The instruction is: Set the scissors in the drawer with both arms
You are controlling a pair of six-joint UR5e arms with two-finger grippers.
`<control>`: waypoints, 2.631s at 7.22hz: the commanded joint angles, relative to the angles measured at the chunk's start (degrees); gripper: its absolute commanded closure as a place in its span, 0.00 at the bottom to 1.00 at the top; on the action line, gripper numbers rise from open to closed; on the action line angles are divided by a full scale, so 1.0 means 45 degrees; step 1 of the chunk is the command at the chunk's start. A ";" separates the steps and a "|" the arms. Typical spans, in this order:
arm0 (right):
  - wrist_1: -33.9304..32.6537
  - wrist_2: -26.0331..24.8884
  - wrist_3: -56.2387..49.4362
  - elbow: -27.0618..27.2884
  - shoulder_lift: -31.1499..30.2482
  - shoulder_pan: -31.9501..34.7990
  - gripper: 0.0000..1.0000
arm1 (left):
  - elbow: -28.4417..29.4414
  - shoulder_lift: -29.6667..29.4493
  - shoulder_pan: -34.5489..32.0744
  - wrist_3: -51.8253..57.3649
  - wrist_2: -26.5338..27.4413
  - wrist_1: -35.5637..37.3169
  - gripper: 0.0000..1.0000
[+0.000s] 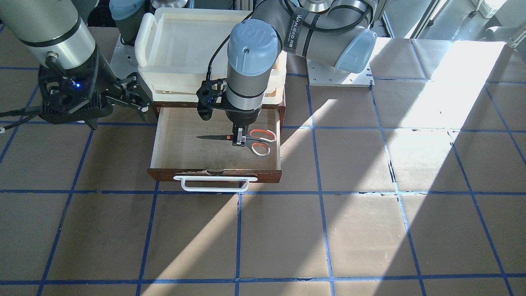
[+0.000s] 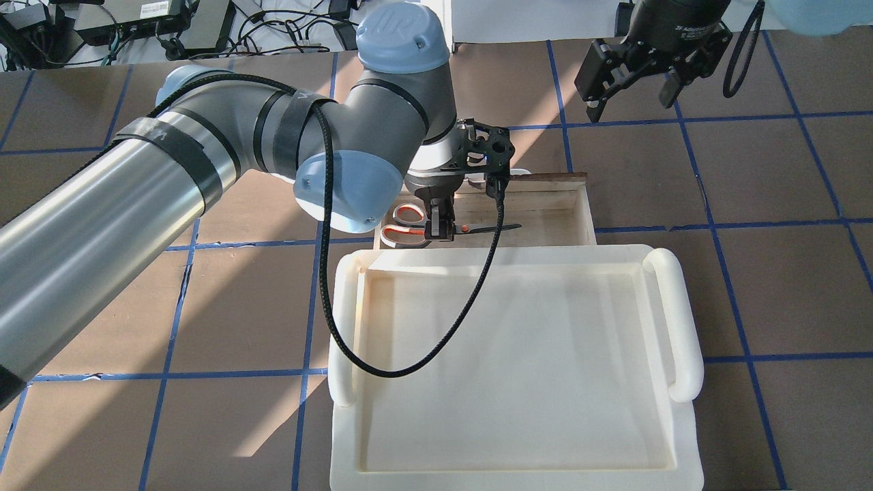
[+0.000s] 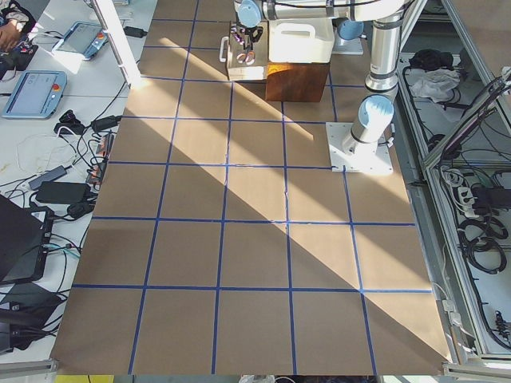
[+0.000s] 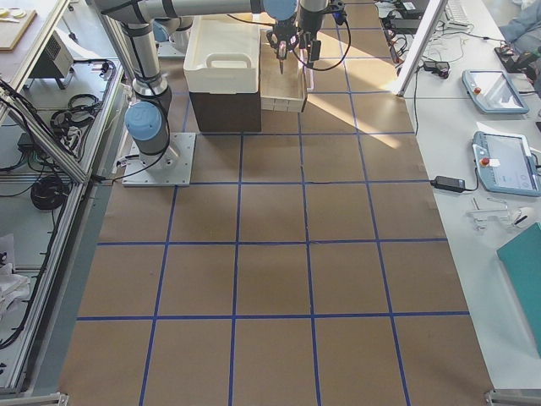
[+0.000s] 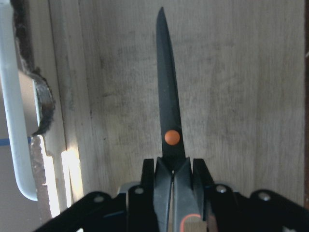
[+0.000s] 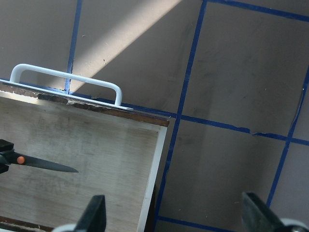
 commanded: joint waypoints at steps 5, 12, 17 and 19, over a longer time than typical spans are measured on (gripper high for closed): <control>-0.0299 -0.0996 0.0787 0.0204 -0.0071 0.0046 0.00 | 0.0002 -0.0471 -0.0359 -0.1109 0.0037 0.0116 0.43; -0.0279 -0.0762 0.0787 0.0204 -0.0169 0.0046 0.00 | 0.0937 0.1791 0.0261 -0.9780 0.0233 -0.0917 0.14; -0.0240 -0.0762 0.0768 0.0224 -0.0169 0.0046 0.00 | 0.0979 0.3337 0.4633 -1.4729 0.0526 -0.2598 0.00; -0.0240 -0.0762 0.0768 0.0224 -0.0169 0.0046 0.00 | 0.0901 0.3378 0.5747 -1.4729 0.0487 -0.2423 0.00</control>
